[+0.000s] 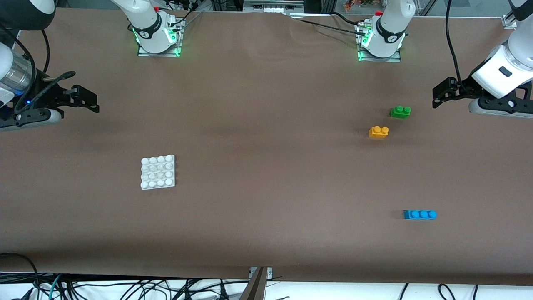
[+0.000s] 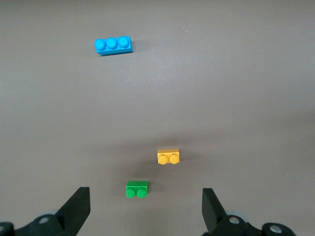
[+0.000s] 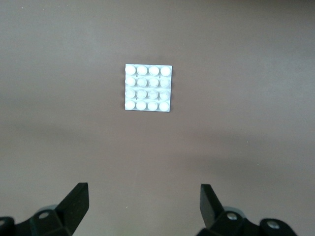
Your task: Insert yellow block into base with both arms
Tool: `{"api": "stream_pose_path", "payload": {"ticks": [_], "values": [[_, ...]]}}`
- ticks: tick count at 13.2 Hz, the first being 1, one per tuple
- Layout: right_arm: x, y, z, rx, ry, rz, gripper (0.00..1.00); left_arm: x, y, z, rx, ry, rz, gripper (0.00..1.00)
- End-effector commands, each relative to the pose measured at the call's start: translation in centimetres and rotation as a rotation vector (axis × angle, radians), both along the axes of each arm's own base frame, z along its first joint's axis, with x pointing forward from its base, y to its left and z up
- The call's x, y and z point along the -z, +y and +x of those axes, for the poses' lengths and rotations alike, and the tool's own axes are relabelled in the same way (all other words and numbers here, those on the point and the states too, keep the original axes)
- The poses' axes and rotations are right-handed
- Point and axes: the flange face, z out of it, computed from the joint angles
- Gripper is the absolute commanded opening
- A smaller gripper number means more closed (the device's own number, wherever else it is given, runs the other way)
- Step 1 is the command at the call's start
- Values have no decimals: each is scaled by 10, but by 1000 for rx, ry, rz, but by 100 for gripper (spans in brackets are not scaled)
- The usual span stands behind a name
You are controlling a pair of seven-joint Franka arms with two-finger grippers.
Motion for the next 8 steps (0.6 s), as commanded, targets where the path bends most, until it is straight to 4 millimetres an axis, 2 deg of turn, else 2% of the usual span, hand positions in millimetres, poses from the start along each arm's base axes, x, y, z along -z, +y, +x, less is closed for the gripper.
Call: {"api": "stream_pose_path", "payload": {"ticks": [1, 8], "values": [[-2, -4, 0, -9, 10, -13, 100, -6, 1, -1, -5, -14, 21, 100], [1, -6, 1, -4, 12, -12, 100, -6, 1, 0, -5, -15, 21, 100]]}}
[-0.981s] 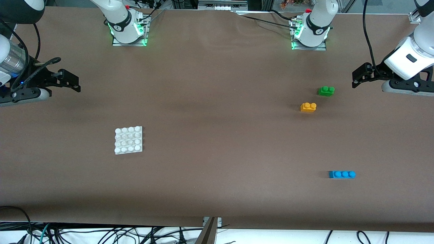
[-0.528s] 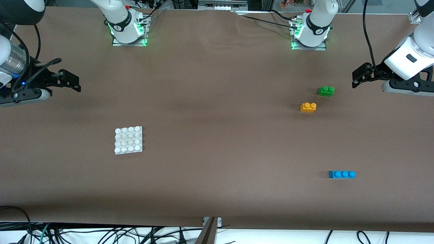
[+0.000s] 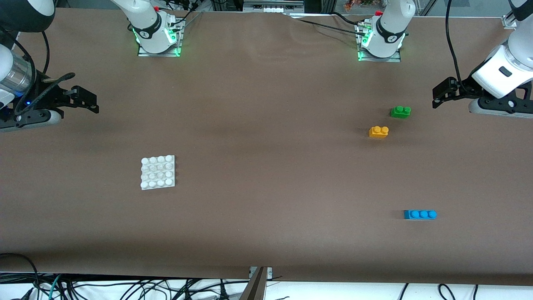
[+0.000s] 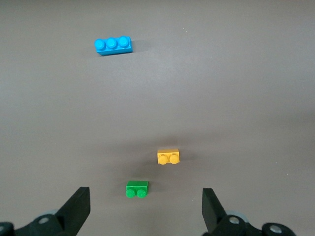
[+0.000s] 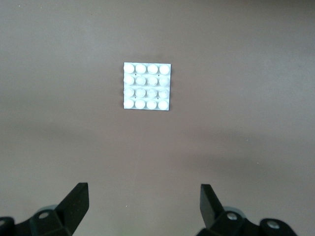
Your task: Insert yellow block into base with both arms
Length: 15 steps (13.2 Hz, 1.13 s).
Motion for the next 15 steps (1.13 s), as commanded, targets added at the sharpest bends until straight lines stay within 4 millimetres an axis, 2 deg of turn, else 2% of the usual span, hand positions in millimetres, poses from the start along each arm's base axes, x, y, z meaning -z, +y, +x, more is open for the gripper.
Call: {"api": "stream_pose_path", "payload": {"ticks": [1, 12, 15], "values": [[0, -4, 0, -7, 8, -11, 100, -6, 1, -1, -5, -14, 21, 100], [4, -5, 0, -6, 14, -11, 100, -6, 1, 0, -5, -15, 21, 100], [20, -6, 4, -2, 22, -12, 100, -6, 1, 0, -5, -15, 21, 100]]}}
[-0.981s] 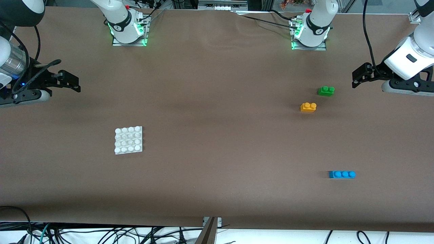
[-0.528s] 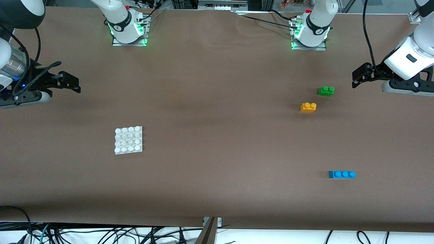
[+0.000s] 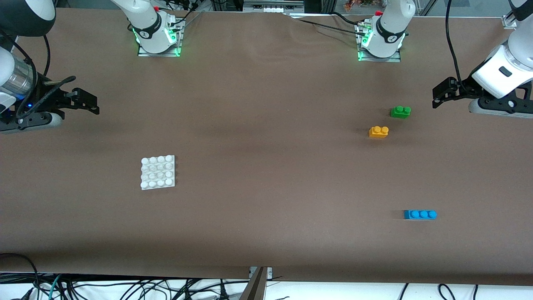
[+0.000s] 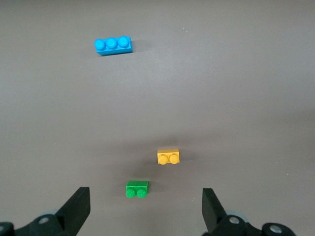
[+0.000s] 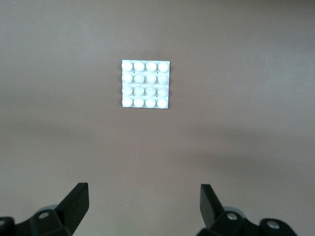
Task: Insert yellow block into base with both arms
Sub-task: 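Reach the right gripper down to the white base plate's edge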
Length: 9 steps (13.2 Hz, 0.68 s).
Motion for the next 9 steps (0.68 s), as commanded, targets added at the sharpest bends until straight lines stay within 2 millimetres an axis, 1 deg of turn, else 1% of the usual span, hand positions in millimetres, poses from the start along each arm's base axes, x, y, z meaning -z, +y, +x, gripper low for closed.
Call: {"api": "stream_pose_path", "payload": {"ticks": [1, 2, 5, 6, 9], "values": [[22, -3, 6, -8, 10, -11, 100, -6, 0, 0, -3, -15, 21, 100], [34, -3, 8, -7, 13, -9, 100, -5, 1, 0, -5, -12, 21, 100], [79, -6, 10, 1, 0, -9, 100, -6, 1, -1, -5, -14, 21, 100], [96, -11, 14, 11, -5, -9, 100, -6, 1, 0, -5, -15, 21, 100], [152, -11, 26, 17, 7, -6, 100, -6, 1, -1, -5, -14, 21, 100]]}}
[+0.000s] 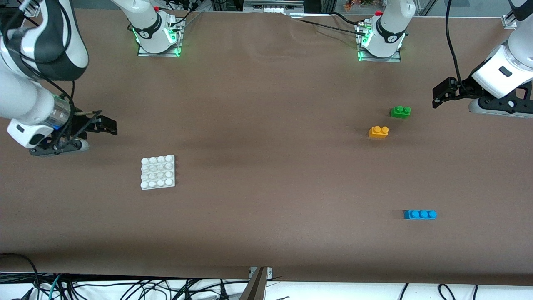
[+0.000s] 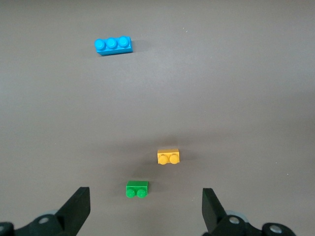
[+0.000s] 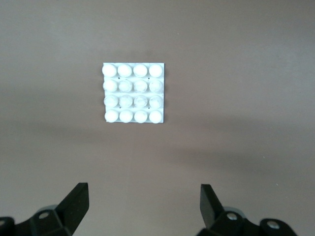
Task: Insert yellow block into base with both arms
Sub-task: 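Reach the right gripper down to the white base plate's edge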
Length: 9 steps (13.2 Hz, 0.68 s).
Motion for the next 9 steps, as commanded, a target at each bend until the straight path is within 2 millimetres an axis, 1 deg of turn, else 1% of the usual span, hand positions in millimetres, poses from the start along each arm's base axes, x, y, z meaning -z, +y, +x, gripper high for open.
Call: {"api": "stream_pose_path", "payload": {"ticks": [1, 3, 4, 5, 7, 9], "values": [[46, -4, 5, 1, -10, -1, 100, -6, 1, -1, -3, -13, 21, 100], [90, -7, 10, 12, -31, 1, 100, -6, 1, 0, -3, -15, 21, 100], [108, -12, 16, 24, -40, 2, 100, -6, 1, -1, -3, -14, 21, 100], [128, -13, 21, 31, -51, 1, 100, -6, 1, -1, -3, -13, 21, 100], [159, -14, 27, 49, -71, 4, 100, -6, 1, -1, -5, -13, 20, 100], [183, -13, 30, 82, -76, 33, 100, -6, 3, 0, -6, -13, 21, 100]]}}
